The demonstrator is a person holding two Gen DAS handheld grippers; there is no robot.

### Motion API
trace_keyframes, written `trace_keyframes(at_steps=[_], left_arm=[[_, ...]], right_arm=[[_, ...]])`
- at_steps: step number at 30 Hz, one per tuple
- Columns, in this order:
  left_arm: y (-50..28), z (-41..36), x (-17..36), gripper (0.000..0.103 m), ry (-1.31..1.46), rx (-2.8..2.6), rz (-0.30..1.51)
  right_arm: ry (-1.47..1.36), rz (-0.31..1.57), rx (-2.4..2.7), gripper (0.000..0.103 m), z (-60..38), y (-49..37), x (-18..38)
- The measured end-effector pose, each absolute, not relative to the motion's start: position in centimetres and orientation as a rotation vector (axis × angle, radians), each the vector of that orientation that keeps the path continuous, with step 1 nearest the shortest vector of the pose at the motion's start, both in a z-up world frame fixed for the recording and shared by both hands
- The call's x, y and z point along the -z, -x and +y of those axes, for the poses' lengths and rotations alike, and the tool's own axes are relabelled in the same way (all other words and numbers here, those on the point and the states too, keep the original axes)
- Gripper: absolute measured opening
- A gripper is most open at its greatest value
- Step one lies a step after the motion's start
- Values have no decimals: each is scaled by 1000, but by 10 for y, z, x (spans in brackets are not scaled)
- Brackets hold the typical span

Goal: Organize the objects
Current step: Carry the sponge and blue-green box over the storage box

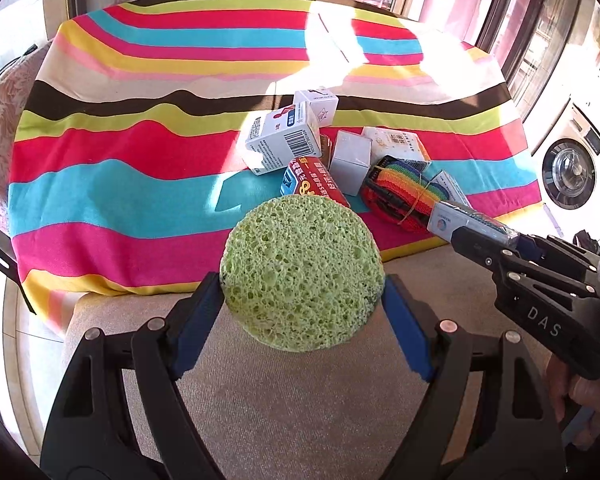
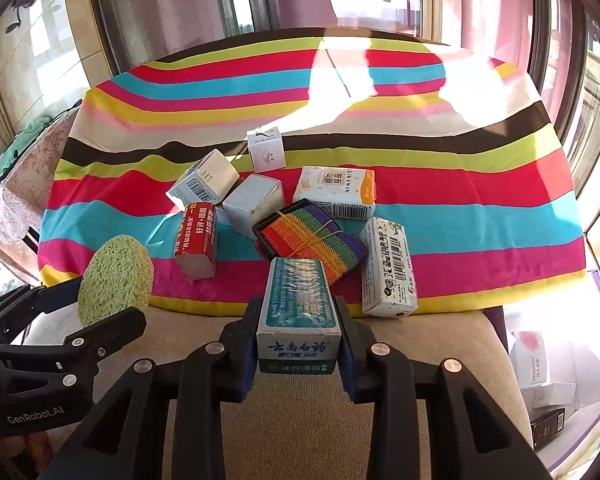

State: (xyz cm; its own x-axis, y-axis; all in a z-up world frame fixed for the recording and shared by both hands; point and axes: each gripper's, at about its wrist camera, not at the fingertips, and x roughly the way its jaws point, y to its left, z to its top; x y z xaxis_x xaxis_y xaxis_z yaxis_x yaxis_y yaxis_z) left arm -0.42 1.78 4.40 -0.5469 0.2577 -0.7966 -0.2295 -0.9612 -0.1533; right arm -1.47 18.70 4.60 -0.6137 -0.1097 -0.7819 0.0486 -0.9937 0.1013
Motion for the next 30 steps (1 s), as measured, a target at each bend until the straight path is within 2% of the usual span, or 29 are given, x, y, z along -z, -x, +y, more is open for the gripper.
trace_keyframes(at_steps=[30], left_arm=[[3,122,-40,83,1238,-2307,50]], right_arm=[[-1490,-210,3012,34,294,-8,-42]])
